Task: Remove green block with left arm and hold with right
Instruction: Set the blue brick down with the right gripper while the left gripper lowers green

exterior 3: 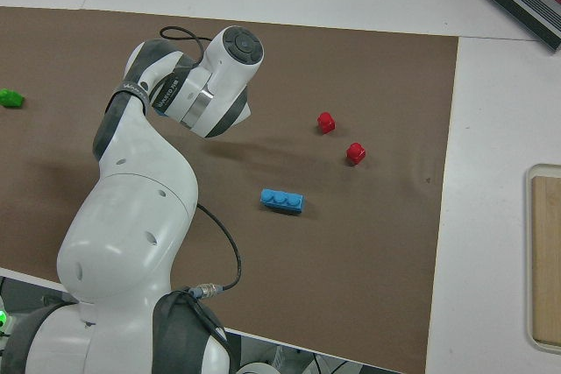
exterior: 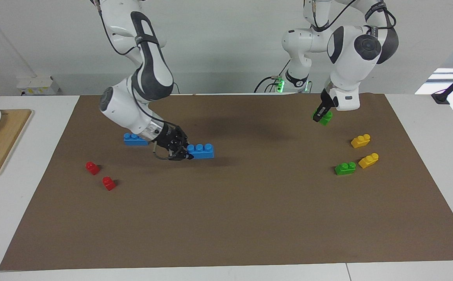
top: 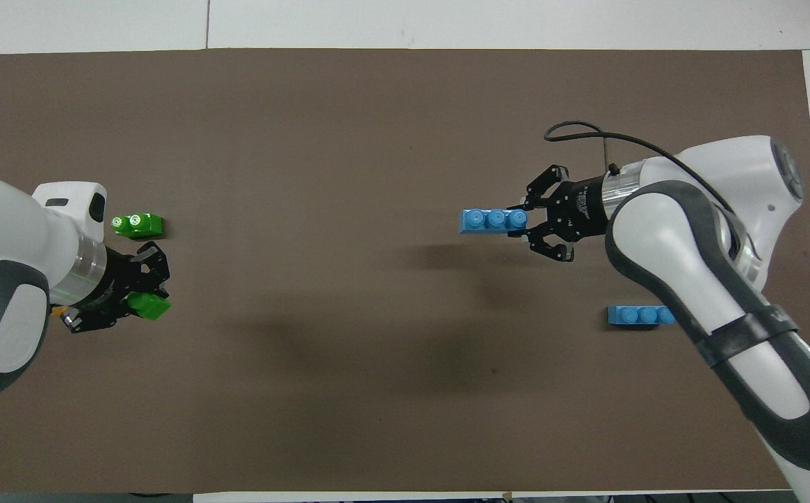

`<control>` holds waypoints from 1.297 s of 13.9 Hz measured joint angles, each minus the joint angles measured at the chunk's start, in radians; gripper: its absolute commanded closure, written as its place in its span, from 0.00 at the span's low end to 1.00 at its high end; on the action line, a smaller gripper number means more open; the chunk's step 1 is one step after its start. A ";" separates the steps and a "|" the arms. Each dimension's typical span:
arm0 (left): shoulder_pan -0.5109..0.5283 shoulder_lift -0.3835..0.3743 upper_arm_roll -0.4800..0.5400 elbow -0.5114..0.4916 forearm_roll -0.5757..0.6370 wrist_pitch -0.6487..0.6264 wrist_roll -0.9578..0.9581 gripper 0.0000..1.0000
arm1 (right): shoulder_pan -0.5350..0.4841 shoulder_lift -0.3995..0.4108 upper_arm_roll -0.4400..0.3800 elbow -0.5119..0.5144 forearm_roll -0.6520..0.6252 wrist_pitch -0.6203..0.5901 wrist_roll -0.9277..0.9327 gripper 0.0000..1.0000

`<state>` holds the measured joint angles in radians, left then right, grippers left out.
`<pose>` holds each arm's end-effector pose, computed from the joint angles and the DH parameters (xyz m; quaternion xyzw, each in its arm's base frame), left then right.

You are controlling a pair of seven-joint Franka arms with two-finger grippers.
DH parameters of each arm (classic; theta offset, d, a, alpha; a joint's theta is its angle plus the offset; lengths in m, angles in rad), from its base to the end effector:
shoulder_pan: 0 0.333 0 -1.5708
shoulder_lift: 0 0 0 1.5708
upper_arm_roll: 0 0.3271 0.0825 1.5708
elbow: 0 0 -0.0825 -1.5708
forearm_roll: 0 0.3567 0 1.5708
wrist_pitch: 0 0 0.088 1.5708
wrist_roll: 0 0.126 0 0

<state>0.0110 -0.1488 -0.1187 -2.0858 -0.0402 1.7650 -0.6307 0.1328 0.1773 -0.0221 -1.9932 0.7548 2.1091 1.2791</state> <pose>0.4577 -0.0558 0.4783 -0.9605 -0.2643 0.0843 0.0213 0.5614 0.1063 0.3900 -0.6662 0.6784 0.2193 0.2190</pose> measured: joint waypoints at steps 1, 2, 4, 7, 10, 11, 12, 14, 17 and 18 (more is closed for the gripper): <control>0.024 0.000 0.001 -0.005 -0.002 0.002 0.122 1.00 | -0.030 0.000 0.000 -0.001 -0.017 -0.021 -0.014 1.00; 0.037 0.000 0.002 -0.013 -0.003 0.005 0.233 1.00 | -0.053 0.000 0.000 -0.001 -0.044 -0.034 -0.021 1.00; 0.046 0.006 0.002 -0.037 -0.004 0.032 0.399 1.00 | -0.093 0.000 0.001 -0.002 -0.093 -0.054 -0.032 1.00; 0.068 0.048 0.004 -0.076 -0.004 0.124 0.583 1.00 | -0.179 0.000 0.001 -0.004 -0.133 -0.094 -0.115 1.00; 0.094 0.100 0.005 -0.125 -0.003 0.240 0.646 1.00 | -0.262 0.000 0.000 -0.011 -0.138 -0.104 -0.197 1.00; 0.098 0.113 0.004 -0.135 0.010 0.255 0.655 1.00 | -0.273 0.001 0.000 -0.015 -0.138 -0.103 -0.210 1.00; 0.099 0.124 0.004 -0.139 0.043 0.262 0.661 1.00 | -0.275 0.002 0.000 -0.021 -0.139 -0.094 -0.220 1.00; 0.099 0.136 0.002 -0.143 0.088 0.268 0.661 1.00 | -0.274 0.007 0.004 -0.041 -0.140 -0.064 -0.233 1.00; 0.102 0.138 0.003 -0.171 0.098 0.317 0.664 1.00 | -0.281 0.048 0.003 -0.056 -0.141 -0.036 -0.292 1.00; 0.102 0.139 0.003 -0.189 0.098 0.342 0.665 1.00 | -0.285 0.066 0.003 -0.056 -0.141 -0.027 -0.309 1.00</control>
<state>0.1131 -0.0095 -0.1157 -2.2743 0.0574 2.1071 0.0345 -0.1521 0.2428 -0.0192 -2.0494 0.6134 2.0818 0.9699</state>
